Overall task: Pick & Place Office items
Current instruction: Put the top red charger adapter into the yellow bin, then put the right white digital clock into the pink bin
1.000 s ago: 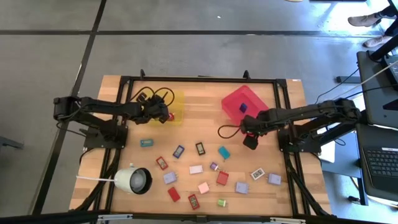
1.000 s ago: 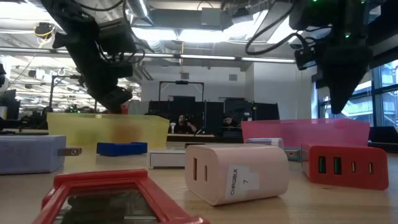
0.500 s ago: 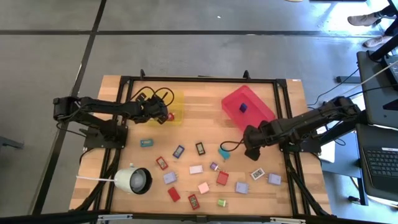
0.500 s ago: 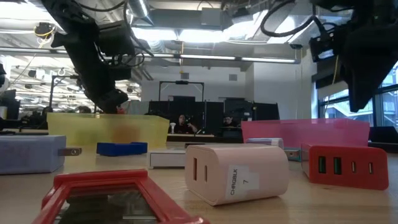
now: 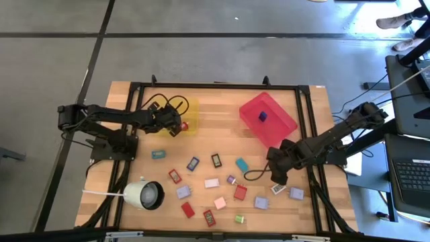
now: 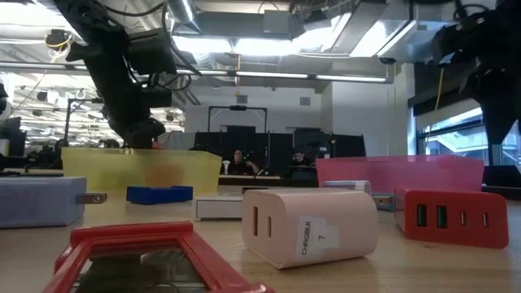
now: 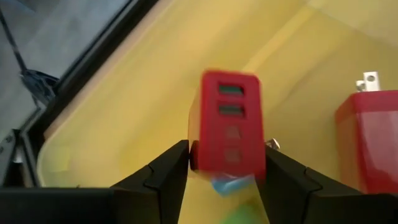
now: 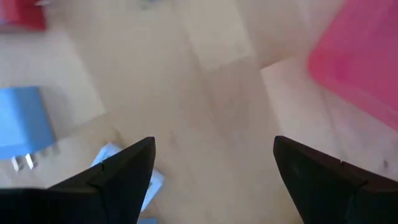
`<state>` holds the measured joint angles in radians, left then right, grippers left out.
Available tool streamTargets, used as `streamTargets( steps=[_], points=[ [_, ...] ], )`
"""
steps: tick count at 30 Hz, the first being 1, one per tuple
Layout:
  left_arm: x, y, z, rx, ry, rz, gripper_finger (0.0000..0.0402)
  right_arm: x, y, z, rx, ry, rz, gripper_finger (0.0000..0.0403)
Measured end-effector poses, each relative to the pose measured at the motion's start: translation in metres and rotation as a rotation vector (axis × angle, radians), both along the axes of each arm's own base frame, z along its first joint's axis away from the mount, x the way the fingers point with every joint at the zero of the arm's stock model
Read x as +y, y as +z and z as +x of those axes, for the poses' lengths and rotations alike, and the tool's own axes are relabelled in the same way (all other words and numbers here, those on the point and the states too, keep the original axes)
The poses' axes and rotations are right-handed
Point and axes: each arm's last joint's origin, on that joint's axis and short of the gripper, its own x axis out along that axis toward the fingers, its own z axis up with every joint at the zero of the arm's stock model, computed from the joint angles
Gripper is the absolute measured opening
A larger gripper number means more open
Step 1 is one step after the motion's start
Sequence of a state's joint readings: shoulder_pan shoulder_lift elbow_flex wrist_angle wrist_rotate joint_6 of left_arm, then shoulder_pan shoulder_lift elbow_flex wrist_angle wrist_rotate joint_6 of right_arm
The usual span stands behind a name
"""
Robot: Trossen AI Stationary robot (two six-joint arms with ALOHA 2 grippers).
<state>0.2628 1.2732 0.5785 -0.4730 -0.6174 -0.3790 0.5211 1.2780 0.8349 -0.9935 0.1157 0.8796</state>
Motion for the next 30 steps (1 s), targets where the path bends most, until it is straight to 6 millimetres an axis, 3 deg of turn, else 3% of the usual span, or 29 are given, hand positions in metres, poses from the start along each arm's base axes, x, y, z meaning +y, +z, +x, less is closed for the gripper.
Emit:
streamTargets(
  steps=[9, 21, 30],
  points=[
    [0.0, 0.005, 0.004, -0.055, 0.029, -0.027, 0.0207, 0.025, -0.015, -0.001, 0.026, 0.076, -0.009, 0.0331],
    [-0.006, 0.051, 0.031, -0.152, -0.062, -0.012, 0.0211, 0.068, -0.043, 0.001, 0.069, 0.322, 0.097, 0.0331],
    [-0.021, 0.08, 0.048, -0.258, -0.127, 0.011, 0.021, 0.08, -0.054, -0.004, 0.062, 0.488, 0.021, 0.0331]
  ],
)
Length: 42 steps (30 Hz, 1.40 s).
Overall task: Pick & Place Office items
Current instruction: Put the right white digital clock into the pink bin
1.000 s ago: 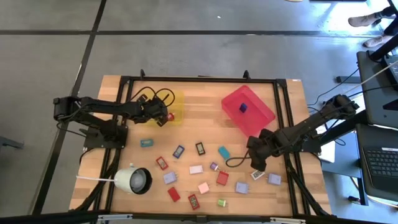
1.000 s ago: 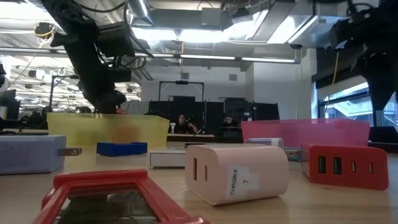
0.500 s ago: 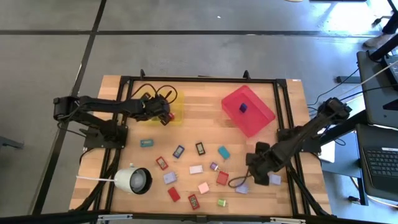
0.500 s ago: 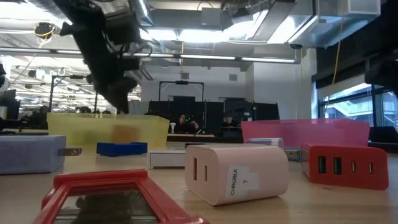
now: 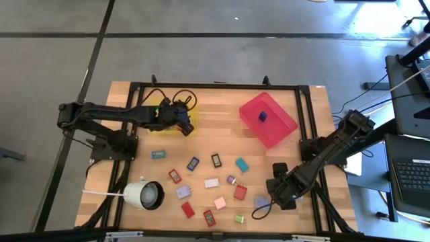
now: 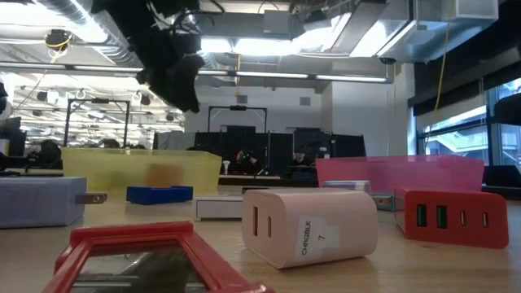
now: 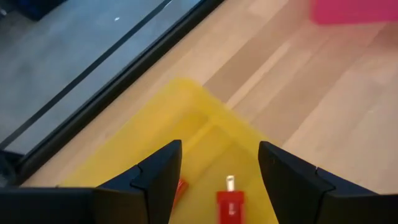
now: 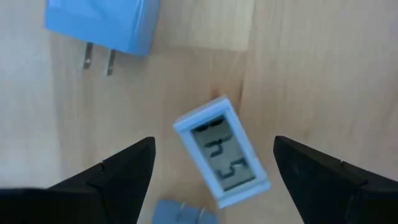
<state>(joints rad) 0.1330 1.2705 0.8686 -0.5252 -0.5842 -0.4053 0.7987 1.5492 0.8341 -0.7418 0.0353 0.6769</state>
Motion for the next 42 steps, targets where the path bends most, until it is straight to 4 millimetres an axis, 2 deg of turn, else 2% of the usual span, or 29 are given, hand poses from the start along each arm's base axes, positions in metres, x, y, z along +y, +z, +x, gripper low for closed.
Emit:
streamTargets(
  steps=[16, 20, 29, 32, 35, 42],
  points=[
    [-0.024, 0.012, 0.013, -0.118, -0.115, 0.023, 0.021, 0.01, -0.024, 0.007, 0.007, 0.099, -0.044, 0.0327],
    [-0.027, 0.013, 0.015, -0.137, -0.127, 0.023, 0.021, 0.011, -0.025, 0.007, 0.008, 0.108, -0.045, 0.0301],
    [-0.033, 0.013, 0.015, -0.138, -0.151, 0.022, 0.021, 0.011, -0.025, 0.007, 0.015, 0.12, -0.041, 0.02],
    [-0.034, 0.013, 0.016, -0.138, -0.157, 0.022, 0.021, 0.011, -0.025, 0.007, 0.017, 0.126, -0.041, 0.0177],
    [-0.036, 0.013, 0.016, -0.138, -0.161, 0.022, 0.021, 0.011, -0.025, 0.007, 0.018, 0.125, -0.042, 0.0171],
    [-0.036, 0.013, 0.016, -0.141, -0.161, 0.022, 0.021, 0.005, -0.017, 0.003, 0.016, 0.118, -0.08, 0.0186]
  ],
)
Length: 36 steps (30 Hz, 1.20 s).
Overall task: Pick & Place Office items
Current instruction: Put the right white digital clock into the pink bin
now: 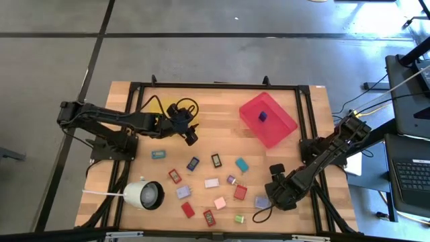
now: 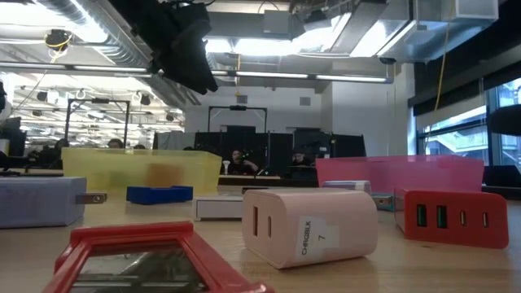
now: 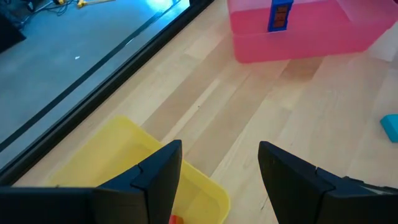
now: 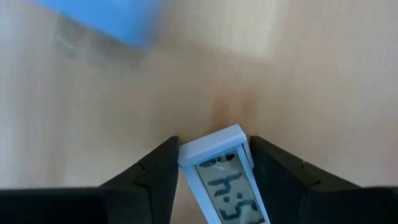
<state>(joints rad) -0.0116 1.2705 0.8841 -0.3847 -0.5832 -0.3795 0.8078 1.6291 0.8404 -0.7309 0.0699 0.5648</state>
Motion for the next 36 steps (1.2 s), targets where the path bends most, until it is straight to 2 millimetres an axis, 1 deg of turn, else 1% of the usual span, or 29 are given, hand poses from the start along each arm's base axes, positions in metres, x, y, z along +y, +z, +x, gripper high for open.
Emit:
streamTargets(
  steps=[3, 6, 8, 13, 16, 19, 24, 28, 33, 36],
  points=[
    [0.0, 0.0, 0.0, 0.0, 0.0, 0.0, 0.021, -0.003, 0.015, 0.001, -0.04, -0.014, 0.007, 0.0176],
    [0.0, 0.0, 0.0, 0.004, -0.005, 0.005, 0.021, -0.014, 0.026, -0.003, -0.034, -0.043, -0.018, 0.0169],
    [0.0, 0.001, 0.001, 0.005, -0.016, 0.016, 0.021, -0.022, 0.038, -0.003, -0.084, -0.068, -0.029, 0.017],
    [0.0, 0.002, 0.002, 0.004, -0.036, 0.037, 0.021, -0.048, 0.065, -0.004, -0.244, -0.091, -0.115, 0.0179],
    [0.0, 0.002, 0.002, 0.011, -0.044, 0.047, 0.021, -0.065, 0.08, 0.0, -0.361, -0.096, -0.194, 0.0179],
    [0.0, 0.002, 0.002, 0.012, -0.045, 0.048, 0.021, -0.085, 0.092, 0.003, -0.429, -0.096, -0.266, 0.0177],
    [0.0, 0.002, 0.002, 0.012, -0.046, 0.048, 0.021, -0.119, 0.105, 0.01, -0.472, -0.139, -0.379, 0.0177],
    [0.0, 0.002, 0.002, 0.019, -0.053, 0.055, 0.021, -0.144, 0.111, 0.016, -0.482, -0.192, -0.419, 0.0177],
    [0.0, 0.002, 0.002, 0.036, -0.07, 0.074, 0.021, -0.175, 0.114, 0.028, -0.524, -0.36, -0.455, 0.0178],
    [0.0, 0.002, 0.002, 0.037, -0.071, 0.075, 0.021, -0.192, 0.114, 0.03, -0.533, -0.468, -0.462, 0.0179]
  ],
)
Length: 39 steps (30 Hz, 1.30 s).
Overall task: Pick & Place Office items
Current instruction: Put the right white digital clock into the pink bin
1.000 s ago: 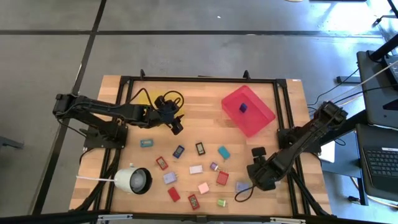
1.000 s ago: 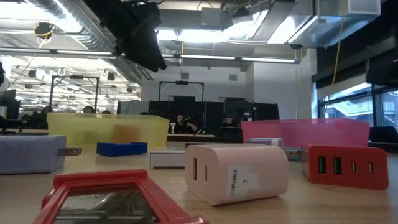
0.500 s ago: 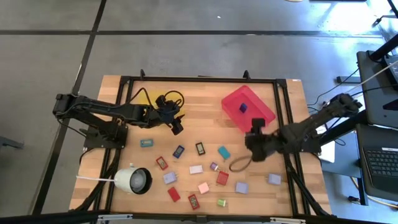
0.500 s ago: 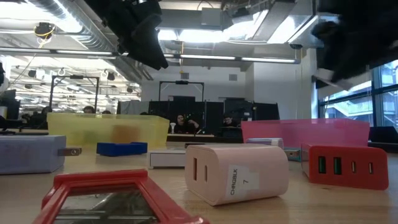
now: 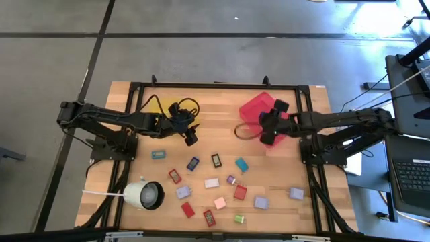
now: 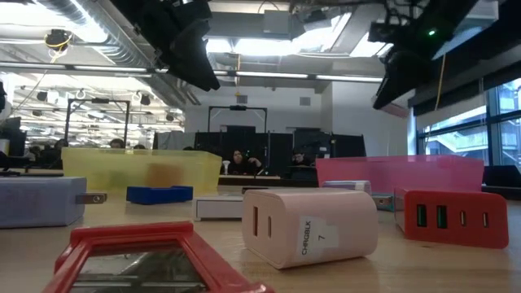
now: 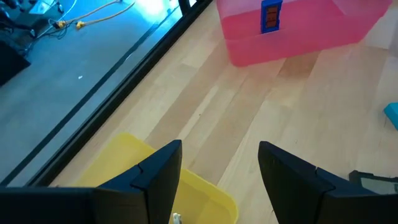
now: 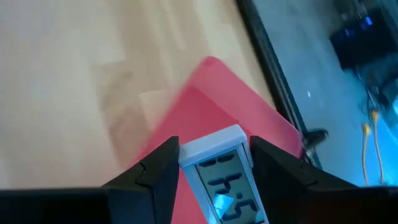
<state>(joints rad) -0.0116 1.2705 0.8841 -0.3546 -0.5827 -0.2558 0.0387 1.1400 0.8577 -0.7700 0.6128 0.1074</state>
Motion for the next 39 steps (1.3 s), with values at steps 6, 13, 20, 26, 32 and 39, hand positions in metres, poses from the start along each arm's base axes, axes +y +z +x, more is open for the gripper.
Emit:
streamTargets(
  steps=[6, 13, 20, 26, 32, 39],
  points=[
    [0.0, 0.0, 0.0, 0.001, -0.002, -0.002, 0.021, -0.028, 0.0, 0.004, -0.057, -0.096, 0.044, 0.018],
    [0.0, 0.0, 0.0, 0.001, -0.006, -0.006, 0.021, -0.055, -0.021, 0.002, -0.07, -0.203, 0.084, 0.018],
    [0.0, -0.001, 0.0, 0.005, -0.012, -0.013, 0.021, -0.07, -0.053, -0.011, -0.065, -0.312, 0.204, 0.018],
    [-0.001, -0.001, 0.0, 0.009, -0.023, -0.022, 0.021, -0.066, -0.073, -0.021, -0.047, -0.359, 0.307, 0.0181],
    [-0.001, -0.001, 0.0, 0.022, -0.036, -0.006, 0.021, -0.063, -0.085, -0.027, -0.043, -0.393, 0.36, 0.0181],
    [-0.001, -0.001, 0.0, 0.027, -0.039, 0.003, 0.021, -0.059, -0.101, -0.036, -0.025, -0.439, 0.391, 0.0181]
  ],
)
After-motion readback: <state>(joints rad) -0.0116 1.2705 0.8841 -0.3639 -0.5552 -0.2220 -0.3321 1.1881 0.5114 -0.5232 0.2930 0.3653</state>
